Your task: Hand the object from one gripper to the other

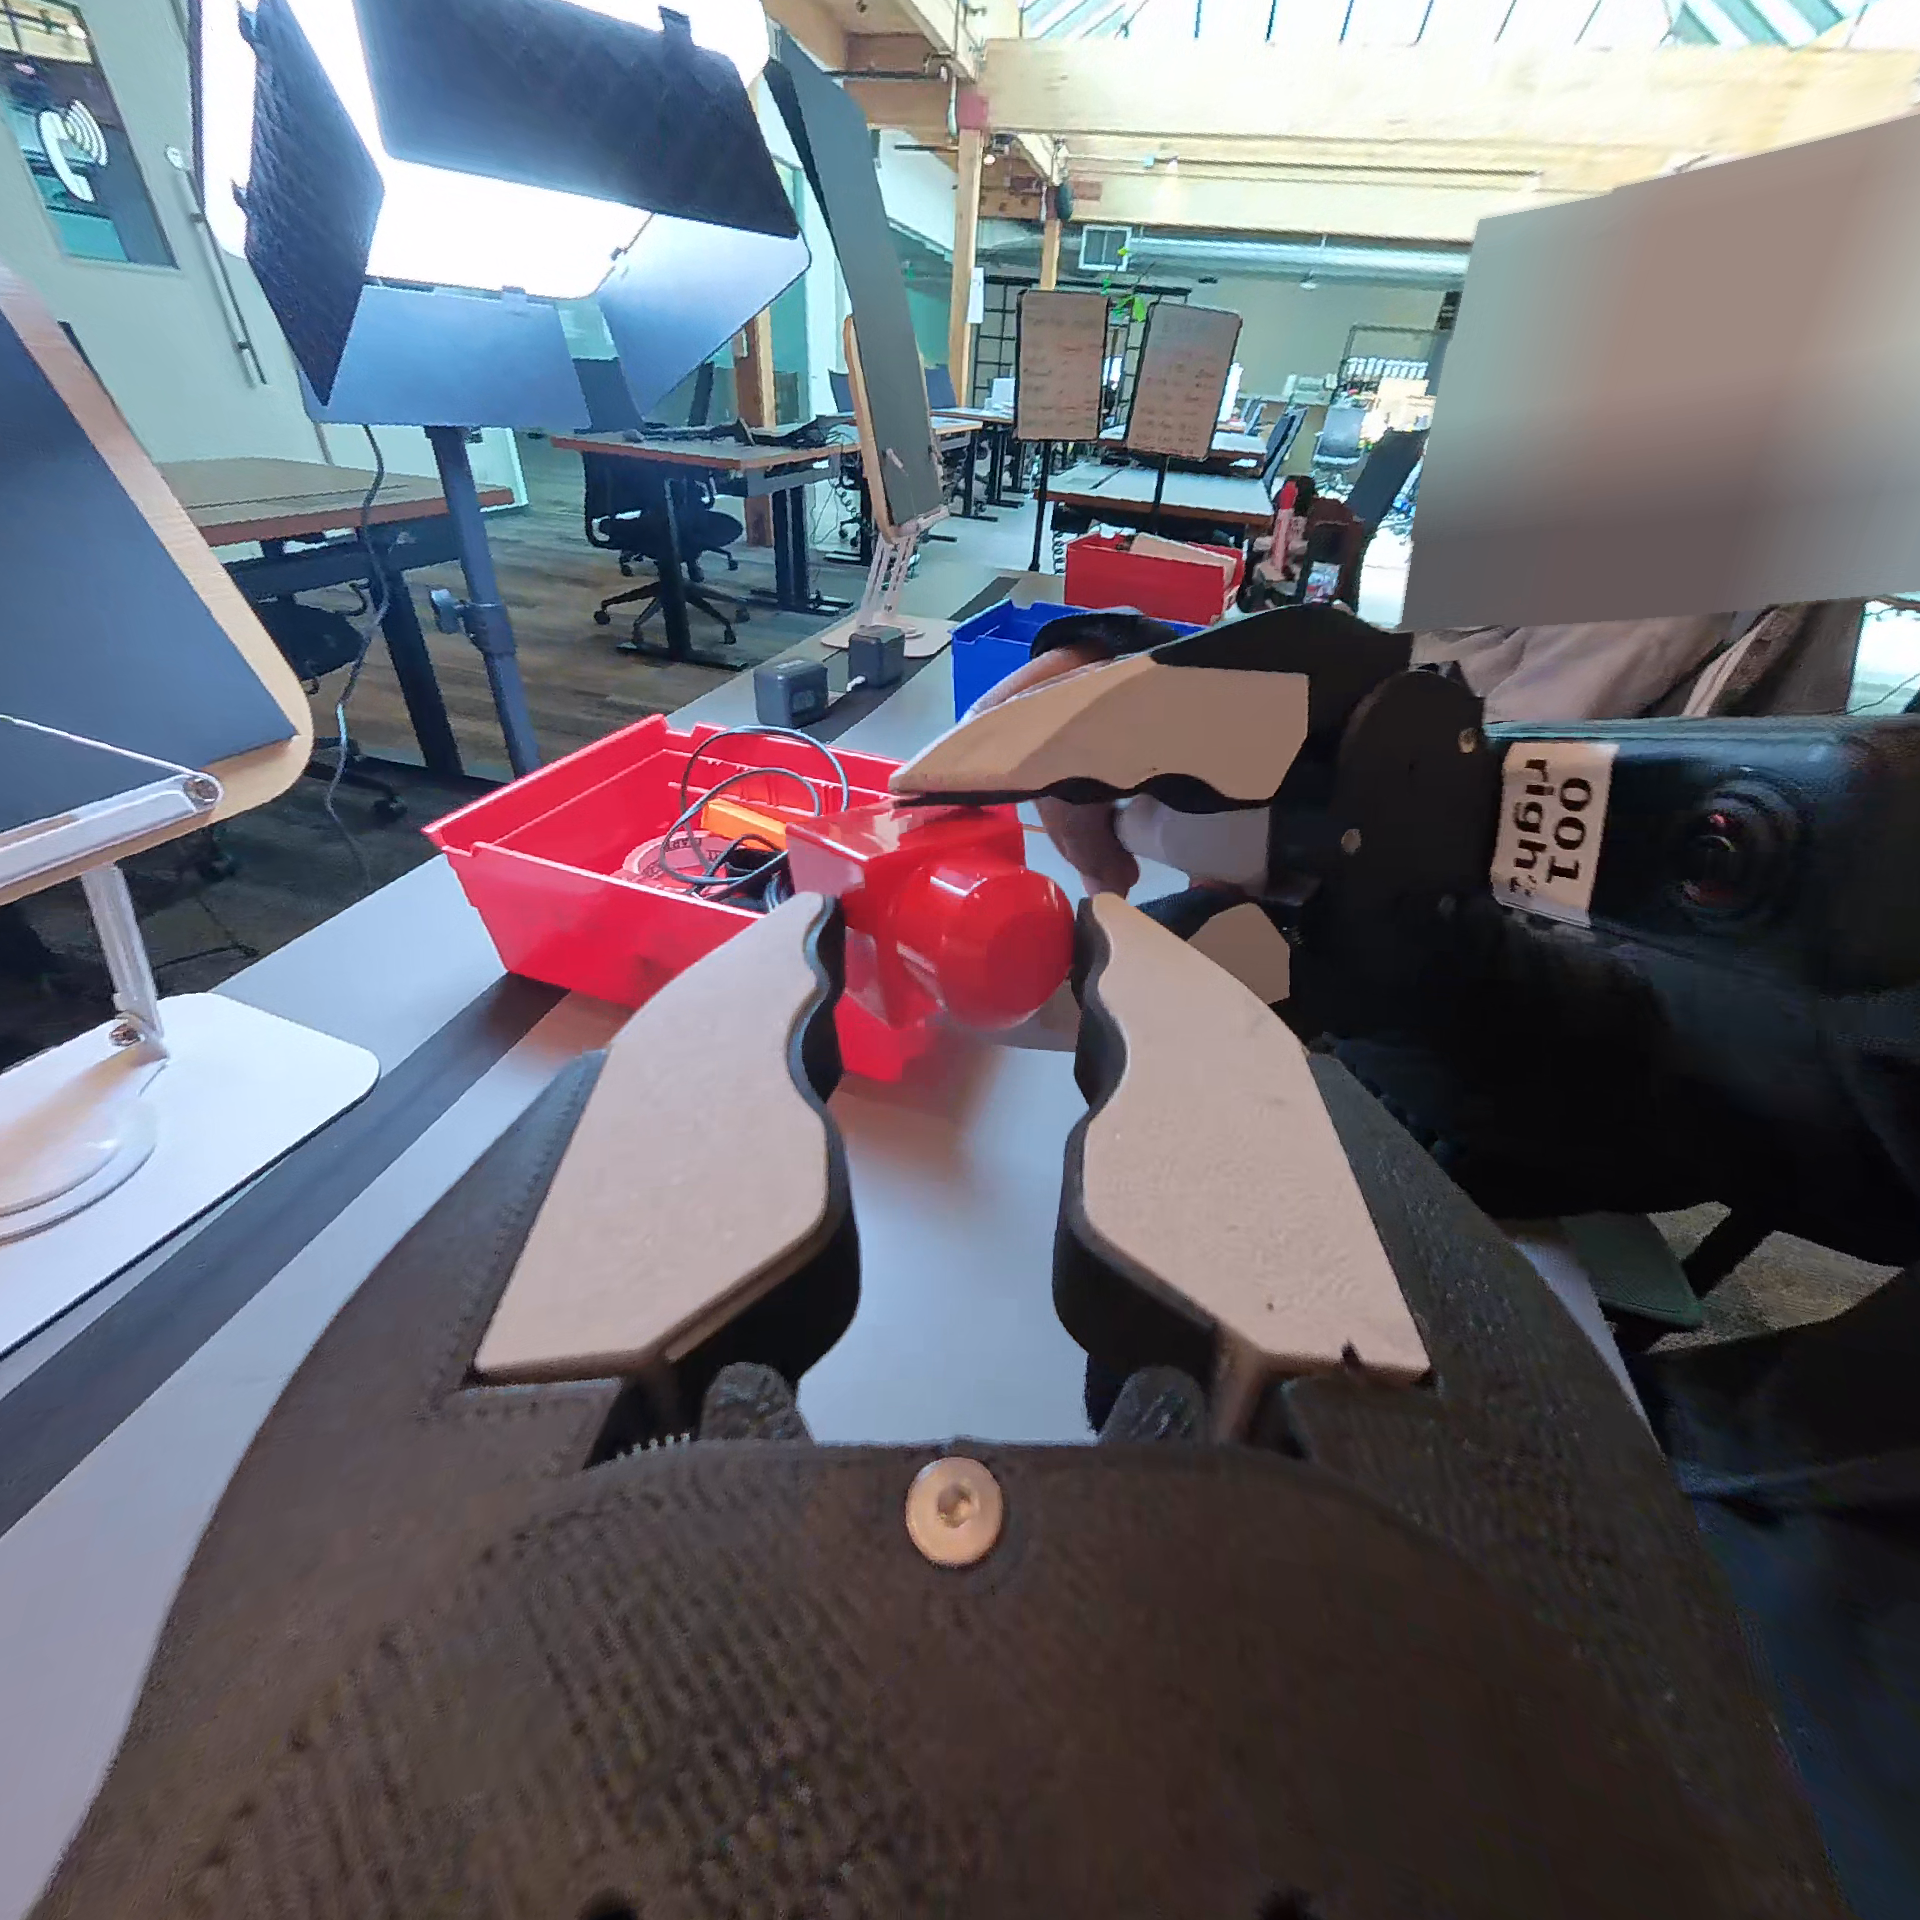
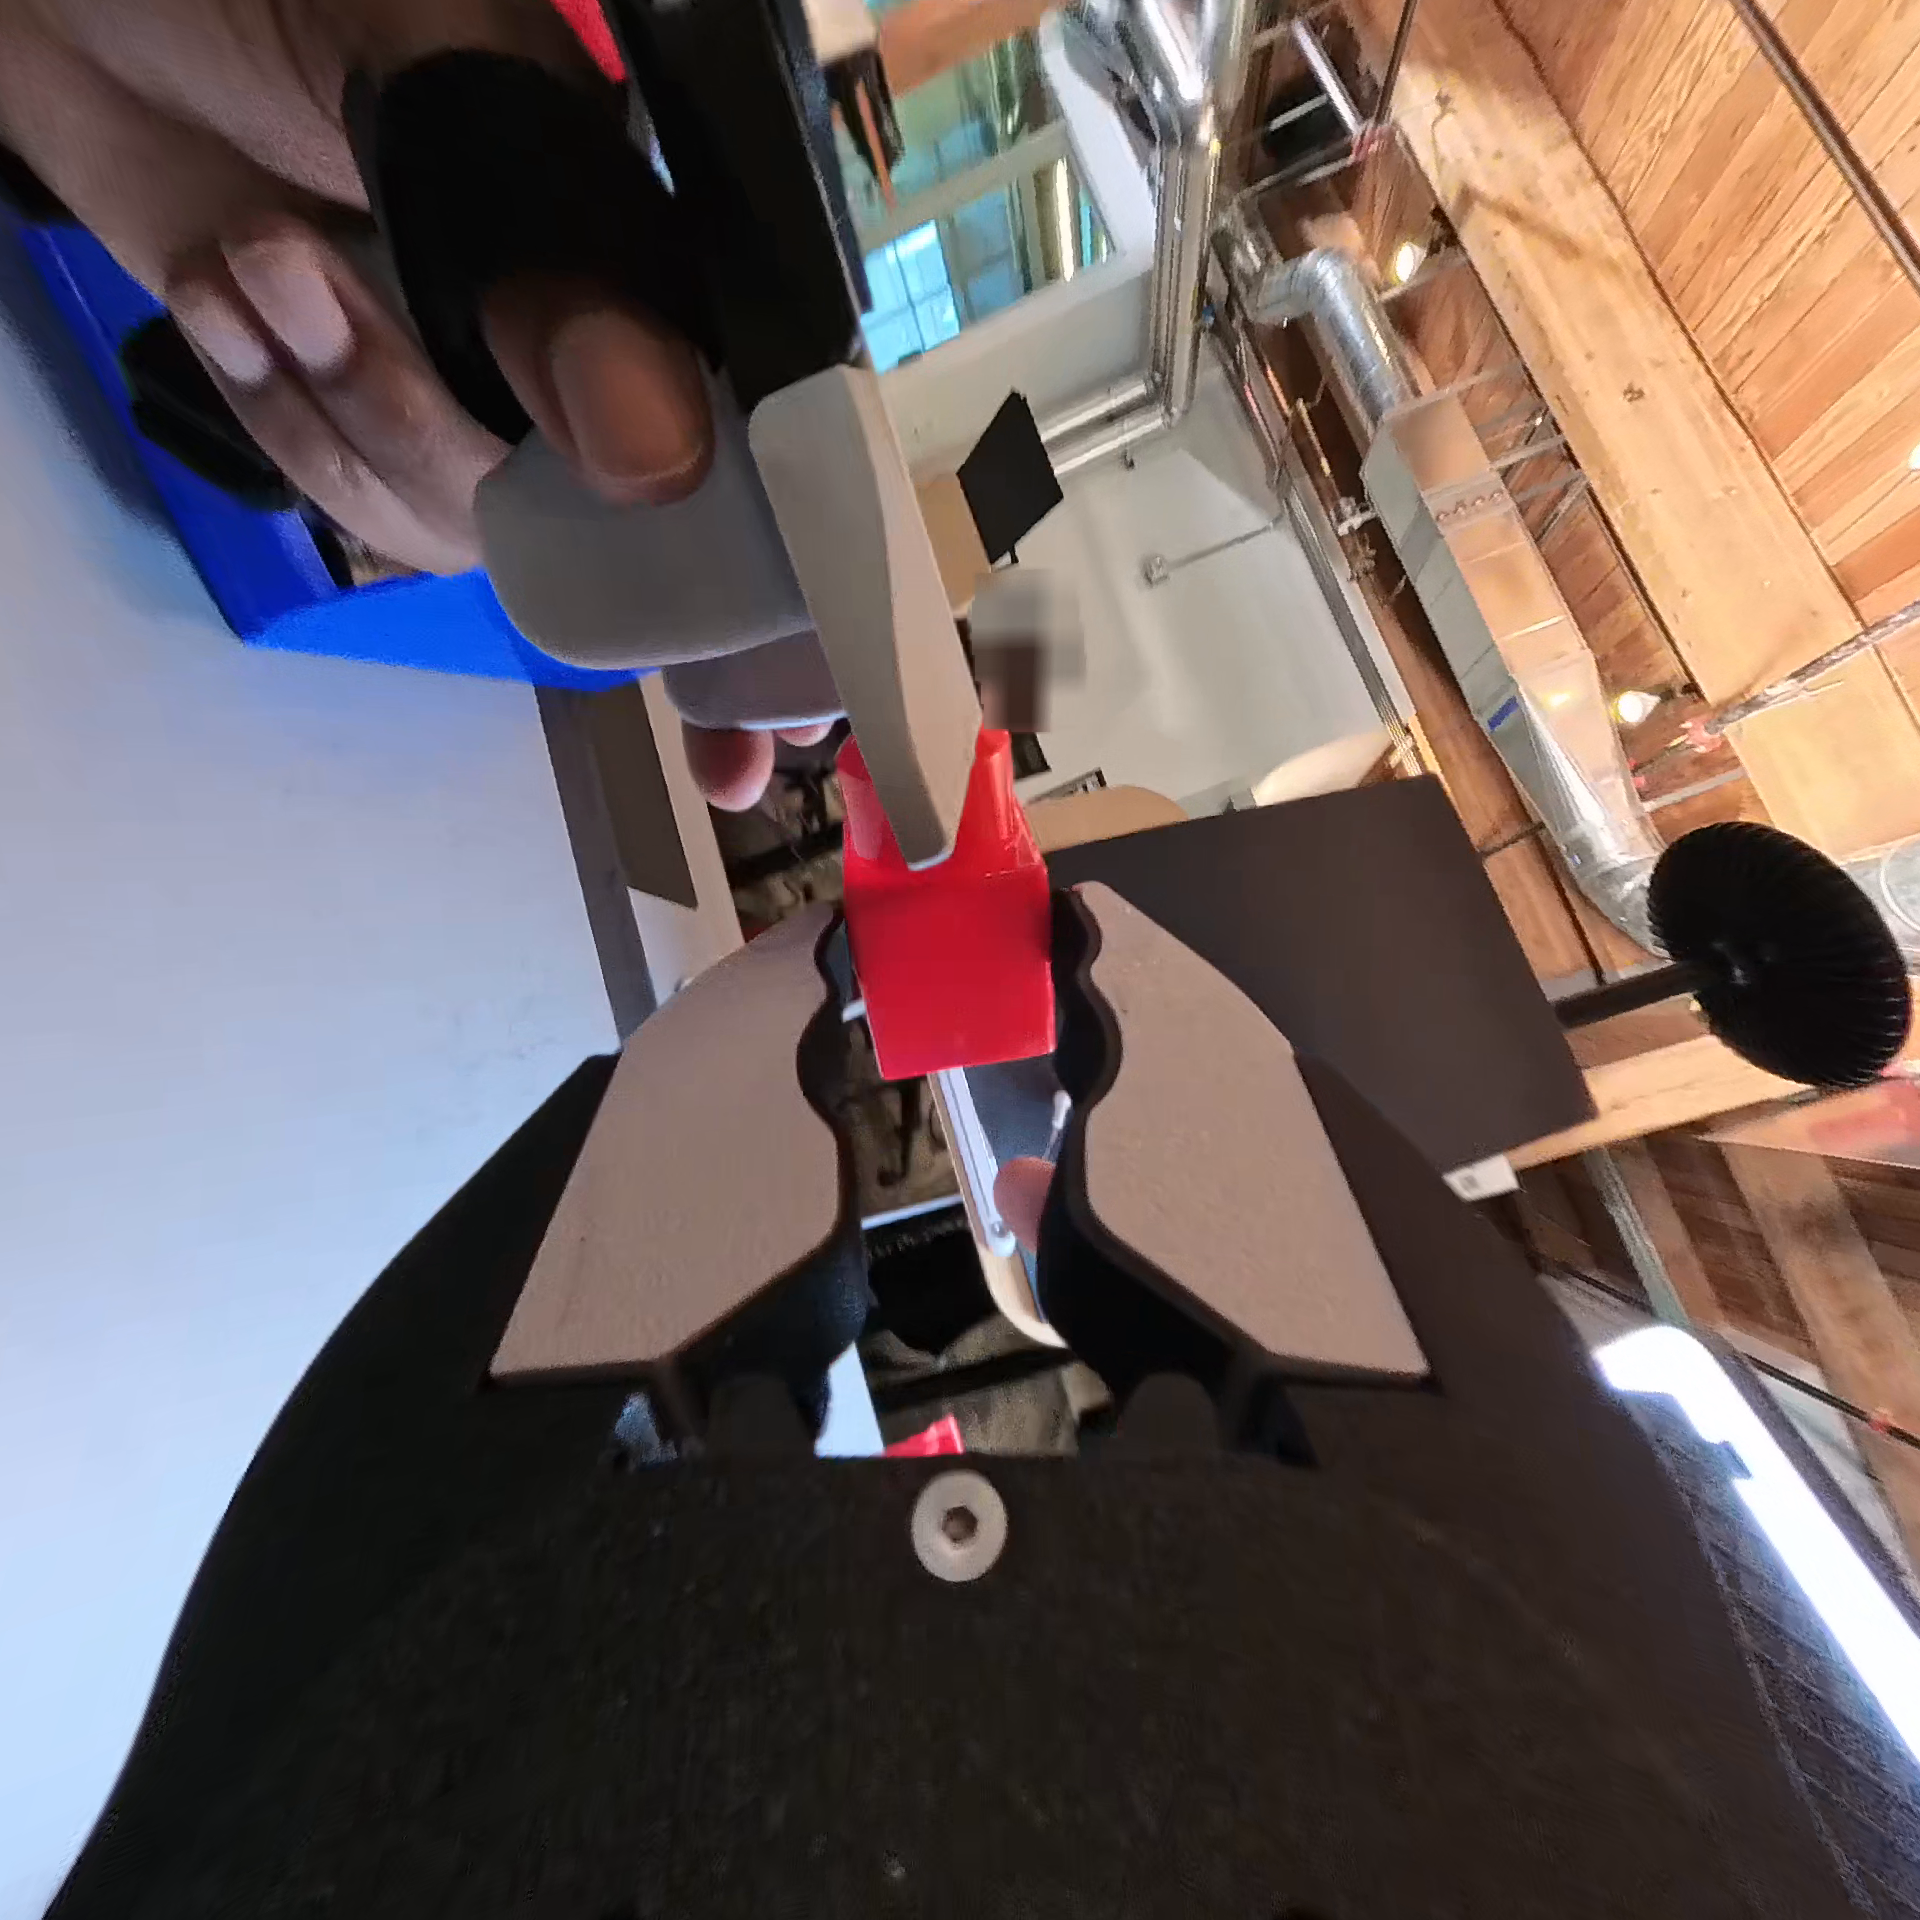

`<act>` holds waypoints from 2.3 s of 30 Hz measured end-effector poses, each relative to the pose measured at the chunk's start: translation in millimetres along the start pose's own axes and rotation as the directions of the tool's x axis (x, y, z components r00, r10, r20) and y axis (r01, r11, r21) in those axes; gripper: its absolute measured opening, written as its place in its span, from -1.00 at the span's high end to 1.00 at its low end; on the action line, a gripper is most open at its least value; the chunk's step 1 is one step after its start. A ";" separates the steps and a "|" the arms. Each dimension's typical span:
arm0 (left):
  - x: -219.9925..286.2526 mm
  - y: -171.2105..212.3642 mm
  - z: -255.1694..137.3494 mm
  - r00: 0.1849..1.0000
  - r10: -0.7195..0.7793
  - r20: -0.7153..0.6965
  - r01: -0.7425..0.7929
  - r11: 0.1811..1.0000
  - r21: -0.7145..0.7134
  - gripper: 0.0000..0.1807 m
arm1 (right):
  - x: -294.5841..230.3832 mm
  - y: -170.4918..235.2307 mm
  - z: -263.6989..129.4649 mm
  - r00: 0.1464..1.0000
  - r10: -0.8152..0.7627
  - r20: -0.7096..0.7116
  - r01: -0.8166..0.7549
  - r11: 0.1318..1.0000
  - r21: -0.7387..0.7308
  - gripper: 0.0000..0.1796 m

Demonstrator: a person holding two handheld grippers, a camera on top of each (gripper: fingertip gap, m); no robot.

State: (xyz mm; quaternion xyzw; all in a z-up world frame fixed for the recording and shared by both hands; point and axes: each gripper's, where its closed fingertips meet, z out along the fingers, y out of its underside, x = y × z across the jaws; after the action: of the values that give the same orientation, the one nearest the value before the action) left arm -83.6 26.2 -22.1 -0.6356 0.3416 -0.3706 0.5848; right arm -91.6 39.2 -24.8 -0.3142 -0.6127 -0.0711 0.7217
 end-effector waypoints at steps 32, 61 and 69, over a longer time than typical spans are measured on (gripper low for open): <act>-11.5 -5.2 -11.1 0.999 -0.020 0.025 0.019 0.999 0.028 0.74 | 0.1 11.4 -5.8 0.990 0.120 0.078 -0.127 0.988 0.088 0.59; -38.9 -6.3 -30.9 0.988 0.033 0.148 -0.039 0.998 0.040 0.88 | 0.6 72.1 -3.3 0.784 0.581 0.219 -0.581 0.811 -0.071 0.77; -47.2 5.0 -25.8 0.979 0.060 0.193 -0.059 0.998 -0.011 0.85 | -30.1 171.8 -17.8 0.661 0.745 0.087 -0.582 0.584 -0.566 0.60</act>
State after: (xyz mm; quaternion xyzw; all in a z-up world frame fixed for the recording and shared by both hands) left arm -129.3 54.0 -29.5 -0.6598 0.3029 -0.2886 0.6242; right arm -0.1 157.2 -116.6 -0.7020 -0.5145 0.1060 0.4809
